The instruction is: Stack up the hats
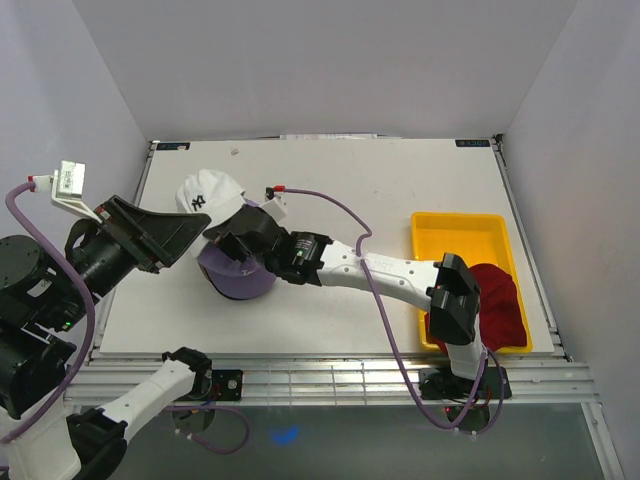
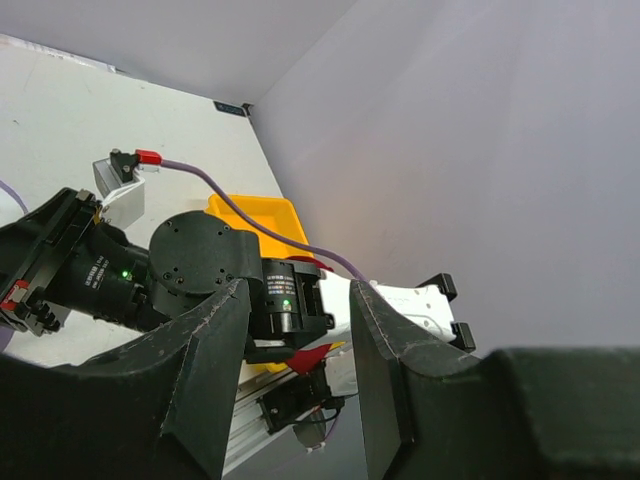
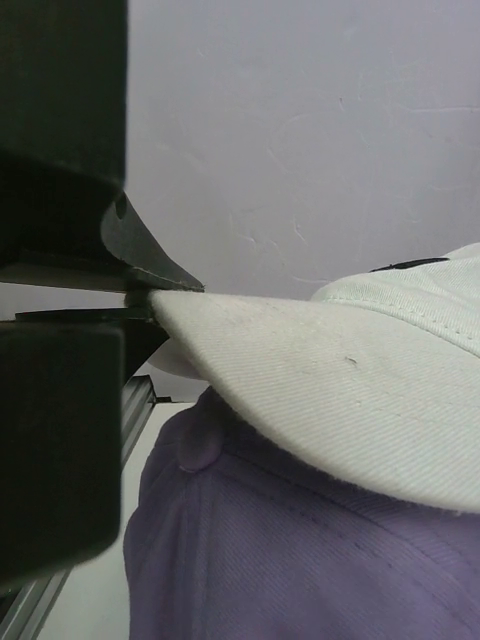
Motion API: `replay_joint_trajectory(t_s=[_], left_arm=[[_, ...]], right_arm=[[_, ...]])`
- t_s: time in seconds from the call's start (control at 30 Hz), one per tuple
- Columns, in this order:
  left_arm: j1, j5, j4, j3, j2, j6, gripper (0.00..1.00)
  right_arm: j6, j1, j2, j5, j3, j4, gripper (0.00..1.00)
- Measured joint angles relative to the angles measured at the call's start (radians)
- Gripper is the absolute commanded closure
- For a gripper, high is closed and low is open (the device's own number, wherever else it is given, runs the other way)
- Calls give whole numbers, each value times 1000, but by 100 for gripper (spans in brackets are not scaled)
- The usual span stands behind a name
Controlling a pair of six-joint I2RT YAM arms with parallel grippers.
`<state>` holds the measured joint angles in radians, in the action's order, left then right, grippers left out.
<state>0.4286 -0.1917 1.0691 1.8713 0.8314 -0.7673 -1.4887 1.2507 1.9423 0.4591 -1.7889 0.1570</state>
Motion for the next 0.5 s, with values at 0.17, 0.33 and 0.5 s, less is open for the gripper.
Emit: replay_joint_trajectory(t_s=[0.17,0.33,0.5], left_arm=[[1,4,0,0,-2,1,45],[1,11,0,-3,-2,4,45],[3,19,0,-13,-2,4,45]], right_arm=[[45,-11,0,-25,25,-79,92],[87,-22,0,-47,27,-166,92],[116,-27,0,-51,29,-231,92]])
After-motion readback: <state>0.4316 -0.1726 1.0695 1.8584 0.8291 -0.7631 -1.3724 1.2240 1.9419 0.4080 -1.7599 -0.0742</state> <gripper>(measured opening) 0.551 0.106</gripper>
